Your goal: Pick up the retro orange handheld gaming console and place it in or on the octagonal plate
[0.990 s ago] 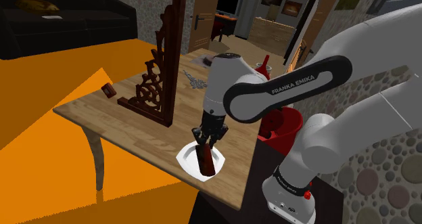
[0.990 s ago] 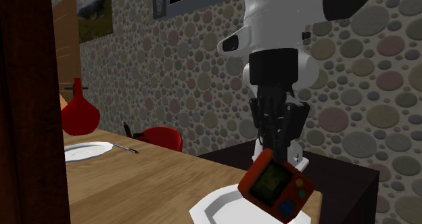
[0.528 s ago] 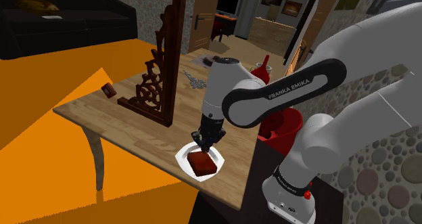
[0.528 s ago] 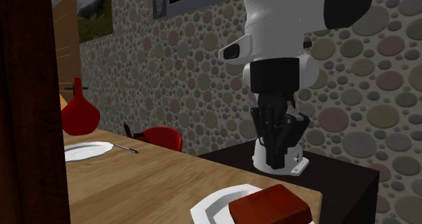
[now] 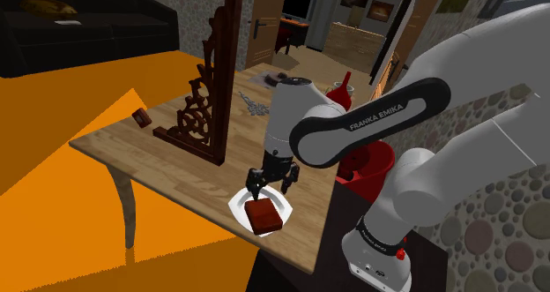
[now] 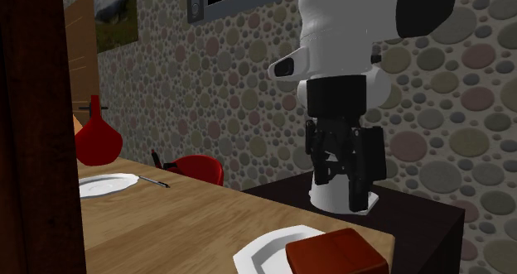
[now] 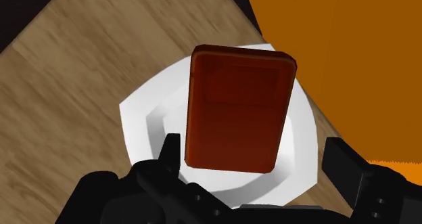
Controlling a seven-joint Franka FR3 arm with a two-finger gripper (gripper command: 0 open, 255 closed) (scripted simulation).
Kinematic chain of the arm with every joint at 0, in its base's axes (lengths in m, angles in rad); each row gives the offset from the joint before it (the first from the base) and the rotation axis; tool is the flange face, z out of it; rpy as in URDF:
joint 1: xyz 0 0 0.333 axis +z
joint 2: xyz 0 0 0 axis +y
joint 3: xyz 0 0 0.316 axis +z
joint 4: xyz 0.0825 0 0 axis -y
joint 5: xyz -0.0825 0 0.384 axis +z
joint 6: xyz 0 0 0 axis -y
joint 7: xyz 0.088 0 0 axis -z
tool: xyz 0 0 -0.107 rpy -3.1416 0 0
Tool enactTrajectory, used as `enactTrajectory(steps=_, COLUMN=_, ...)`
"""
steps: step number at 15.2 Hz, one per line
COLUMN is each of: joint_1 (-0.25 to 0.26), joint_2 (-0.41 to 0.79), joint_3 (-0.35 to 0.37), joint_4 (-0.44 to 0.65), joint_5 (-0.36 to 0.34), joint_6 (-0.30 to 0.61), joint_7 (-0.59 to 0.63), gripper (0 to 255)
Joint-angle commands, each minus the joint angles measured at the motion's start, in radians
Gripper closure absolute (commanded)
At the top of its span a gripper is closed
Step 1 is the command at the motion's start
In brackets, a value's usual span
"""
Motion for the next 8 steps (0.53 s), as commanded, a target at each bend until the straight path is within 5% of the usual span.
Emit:
enactTrajectory(steps=1, joint_1=0.000, joint_2=-0.029, joint_3=-0.010, joint_4=0.016, joint_5=-0.004, joint_6=-0.045, joint_7=-0.002, gripper=0)
enactTrajectory(steps=4, joint_1=-0.002, joint_2=-0.097, joint_3=-0.037, joint_4=0.069, joint_5=-0.019, joint_6=-0.166, joint_7=-0.002, gripper=0)
enactTrajectory(steps=8, joint_1=-0.002, joint_2=-0.097, joint_3=-0.037, joint_4=0.069, joint_5=-0.019, joint_6=-0.166, joint_7=-0.002, gripper=0)
